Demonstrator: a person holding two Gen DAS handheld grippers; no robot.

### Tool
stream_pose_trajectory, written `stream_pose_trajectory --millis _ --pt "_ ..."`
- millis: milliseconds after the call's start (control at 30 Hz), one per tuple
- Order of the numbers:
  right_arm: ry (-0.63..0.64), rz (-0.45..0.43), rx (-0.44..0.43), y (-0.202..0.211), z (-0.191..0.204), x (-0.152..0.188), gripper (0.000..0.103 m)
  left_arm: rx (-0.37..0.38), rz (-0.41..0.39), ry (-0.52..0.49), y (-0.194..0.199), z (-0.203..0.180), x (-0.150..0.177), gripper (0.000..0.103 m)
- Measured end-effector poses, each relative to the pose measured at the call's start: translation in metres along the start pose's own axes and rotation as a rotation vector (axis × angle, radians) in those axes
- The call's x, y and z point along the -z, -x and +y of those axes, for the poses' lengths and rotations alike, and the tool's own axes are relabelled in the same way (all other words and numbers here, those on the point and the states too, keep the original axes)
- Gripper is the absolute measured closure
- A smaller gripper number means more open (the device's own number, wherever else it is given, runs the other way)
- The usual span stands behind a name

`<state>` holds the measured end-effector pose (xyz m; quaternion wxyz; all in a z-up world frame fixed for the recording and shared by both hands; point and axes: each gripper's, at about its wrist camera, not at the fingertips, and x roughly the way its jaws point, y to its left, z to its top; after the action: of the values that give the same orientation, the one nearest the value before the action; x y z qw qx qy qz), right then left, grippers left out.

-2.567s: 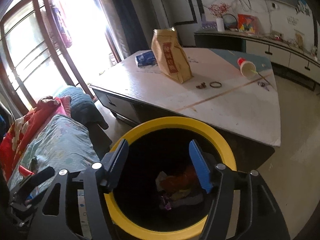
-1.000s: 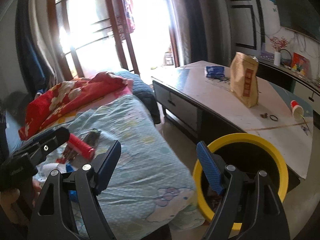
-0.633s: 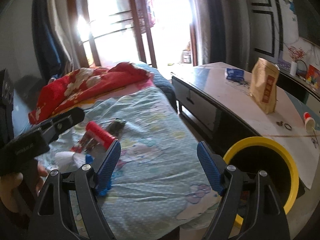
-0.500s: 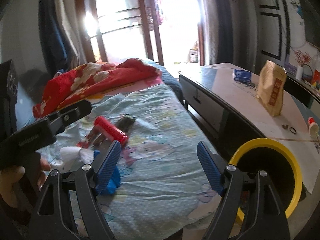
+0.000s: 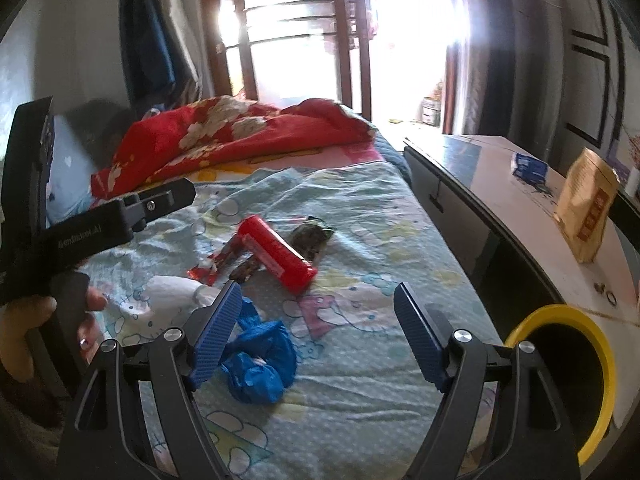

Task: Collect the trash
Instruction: 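Grasp the red-and-white candy wrapper with the left tool while the right tool grasps the red can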

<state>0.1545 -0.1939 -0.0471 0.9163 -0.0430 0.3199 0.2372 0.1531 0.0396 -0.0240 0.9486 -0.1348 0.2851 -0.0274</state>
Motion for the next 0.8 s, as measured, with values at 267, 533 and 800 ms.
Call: stream_pose_trajectory --millis 267,533,800 --pt "0.051 0.048 -0.035 -0.036 0.013 -0.013 0.027 -0.049 0.038 0.036 -0.004 0.038 0.002 0.011" --pt "0.074 0.126 -0.041 -0.080 0.009 -0.018 0.027 -0.044 0.118 0.032 -0.021 0.057 0.005 0.011" --pt "0.182 0.157 -0.084 -0.110 0.016 -0.025 0.037 0.068 0.254 0.032 -0.052 0.057 0.009 0.049"
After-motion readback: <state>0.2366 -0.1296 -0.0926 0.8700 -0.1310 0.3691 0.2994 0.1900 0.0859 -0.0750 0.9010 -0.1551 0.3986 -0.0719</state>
